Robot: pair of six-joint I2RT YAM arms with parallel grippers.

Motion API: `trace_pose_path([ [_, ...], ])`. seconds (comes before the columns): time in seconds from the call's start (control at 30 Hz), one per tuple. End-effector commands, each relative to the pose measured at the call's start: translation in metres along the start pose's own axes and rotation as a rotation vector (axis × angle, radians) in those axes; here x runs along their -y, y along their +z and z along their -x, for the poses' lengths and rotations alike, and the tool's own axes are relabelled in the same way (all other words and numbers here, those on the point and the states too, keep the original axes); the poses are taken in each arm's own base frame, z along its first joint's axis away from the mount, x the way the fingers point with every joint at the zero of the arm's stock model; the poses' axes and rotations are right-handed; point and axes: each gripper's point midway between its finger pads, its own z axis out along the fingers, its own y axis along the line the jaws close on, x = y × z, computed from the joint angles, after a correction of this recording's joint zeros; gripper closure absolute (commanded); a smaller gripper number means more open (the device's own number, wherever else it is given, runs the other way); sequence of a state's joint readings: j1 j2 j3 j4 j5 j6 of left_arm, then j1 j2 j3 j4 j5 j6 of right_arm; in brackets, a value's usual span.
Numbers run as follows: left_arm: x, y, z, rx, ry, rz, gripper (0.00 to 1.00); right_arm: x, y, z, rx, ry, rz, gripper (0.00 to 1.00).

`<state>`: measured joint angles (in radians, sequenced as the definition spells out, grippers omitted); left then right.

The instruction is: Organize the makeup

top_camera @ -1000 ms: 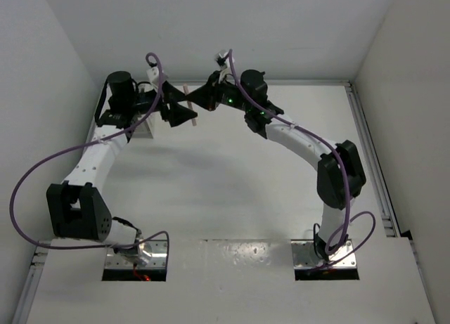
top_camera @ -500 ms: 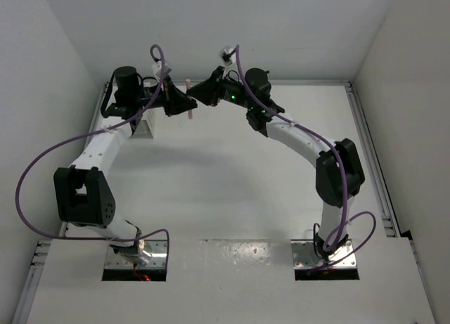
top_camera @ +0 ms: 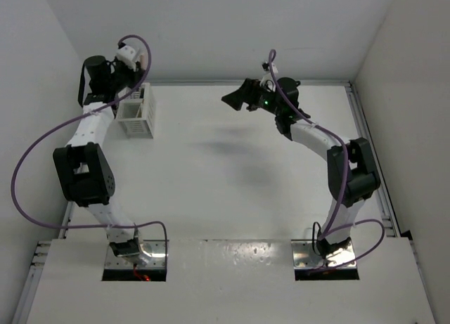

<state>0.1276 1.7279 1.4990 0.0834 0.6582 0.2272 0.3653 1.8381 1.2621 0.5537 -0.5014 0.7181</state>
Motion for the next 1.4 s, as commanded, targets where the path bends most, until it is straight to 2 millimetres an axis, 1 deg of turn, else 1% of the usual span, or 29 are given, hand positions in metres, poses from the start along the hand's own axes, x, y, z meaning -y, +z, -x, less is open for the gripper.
trace_pose_path([
  [0.0,-0.070,-0.006,-0.009,0.016,0.133,0.192,1.00,-0.019,-0.016,0.010,-0.002,-0.082,0.004,0.00],
  [0.03,-0.076,-0.004,-0.026,-0.003,0.127,0.188,1.00,-0.013,-0.018,0.002,-0.034,-0.095,-0.016,0.00],
  [0.13,-0.083,0.003,-0.034,0.029,0.116,0.186,1.00,-0.001,-0.022,-0.008,-0.076,-0.103,-0.066,0.00],
  [0.17,-0.087,0.006,-0.049,0.020,0.097,0.180,1.00,0.002,-0.022,-0.013,-0.092,-0.096,-0.075,0.00],
  [0.23,-0.097,0.006,-0.061,0.026,0.076,0.191,1.00,0.012,-0.023,-0.020,-0.123,-0.074,-0.103,0.00],
  [0.27,-0.099,0.009,-0.064,0.030,0.067,0.192,1.00,0.011,-0.022,-0.013,-0.118,-0.083,-0.103,0.00],
  [0.3,-0.104,0.012,-0.079,0.017,0.040,0.196,1.00,0.016,-0.020,-0.020,-0.137,-0.084,-0.109,0.00],
  [0.37,-0.104,0.016,-0.087,0.025,0.025,0.163,1.00,0.021,-0.020,-0.028,-0.167,-0.071,-0.124,0.00],
  [0.4,-0.104,0.019,-0.088,0.028,0.026,0.153,1.00,0.021,-0.018,-0.025,-0.164,-0.071,-0.124,0.00],
  [0.47,-0.106,0.020,-0.106,0.008,-0.005,0.146,1.00,0.022,-0.017,-0.024,-0.169,-0.067,-0.129,0.00],
  [0.53,-0.105,0.018,-0.106,0.013,-0.005,0.128,1.00,0.027,-0.014,-0.027,-0.180,-0.059,-0.136,0.00],
  [0.6,-0.095,0.017,-0.121,-0.005,-0.019,0.096,1.00,0.027,-0.012,-0.025,-0.180,-0.063,-0.137,0.00],
  [0.63,-0.092,0.015,-0.121,-0.008,-0.023,0.095,0.94,0.026,-0.011,-0.023,-0.181,-0.072,-0.135,0.00],
  [0.67,-0.092,0.012,-0.114,0.000,0.019,0.098,0.78,0.025,-0.011,-0.023,-0.184,-0.076,-0.133,0.00],
  [0.73,-0.089,0.005,-0.129,-0.026,0.017,0.099,0.59,0.026,-0.013,-0.024,-0.197,-0.089,-0.133,0.00],
  [0.77,-0.089,0.004,-0.121,-0.017,0.027,0.102,0.42,0.025,-0.014,-0.022,-0.195,-0.097,-0.136,0.00],
  [0.83,-0.089,0.002,-0.117,-0.016,0.028,0.103,0.34,0.021,-0.018,-0.023,-0.201,-0.105,-0.136,0.00],
  [0.87,-0.094,-0.002,-0.117,-0.022,0.024,0.112,0.32,0.021,-0.019,-0.022,-0.199,-0.108,-0.140,0.00],
  [0.97,-0.102,-0.003,-0.088,0.021,0.029,0.126,0.29,0.019,-0.028,-0.021,-0.190,-0.115,-0.157,0.00],
  [1.0,-0.110,-0.007,-0.072,0.042,0.031,0.142,0.29,0.018,-0.031,-0.022,-0.192,-0.114,-0.158,0.00],
  [1.03,-0.113,-0.008,-0.066,0.045,0.023,0.152,0.29,0.016,-0.035,-0.023,-0.193,-0.113,-0.165,0.00],
  [1.1,-0.116,-0.013,-0.038,0.073,0.008,0.159,0.28,0.020,-0.046,-0.026,-0.206,-0.104,-0.208,0.00],
  [1.13,-0.122,-0.016,-0.018,0.096,0.021,0.177,0.28,0.020,-0.054,-0.027,-0.212,-0.100,-0.224,0.00],
  [1.17,-0.124,-0.019,-0.008,0.101,0.027,0.192,0.28,0.018,-0.059,-0.024,-0.206,-0.105,-0.241,0.00],
  [1.23,-0.129,-0.031,0.022,0.112,0.016,0.237,0.28,0.028,-0.080,-0.033,-0.253,-0.070,-0.322,0.00],
  [1.27,-0.128,-0.040,0.034,0.099,0.006,0.260,0.28,0.030,-0.098,-0.032,-0.262,-0.058,-0.371,0.00],
  [1.3,-0.133,-0.042,0.033,0.093,0.004,0.292,0.28,0.032,-0.110,-0.041,-0.303,-0.036,-0.406,0.00],
  [1.33,-0.140,-0.058,0.039,0.059,-0.016,0.382,0.27,0.042,-0.123,-0.046,-0.315,-0.020,-0.468,0.00],
  [1.37,-0.145,-0.069,0.043,0.040,-0.035,0.446,0.27,0.046,-0.144,-0.055,-0.354,0.009,-0.523,0.00],
])
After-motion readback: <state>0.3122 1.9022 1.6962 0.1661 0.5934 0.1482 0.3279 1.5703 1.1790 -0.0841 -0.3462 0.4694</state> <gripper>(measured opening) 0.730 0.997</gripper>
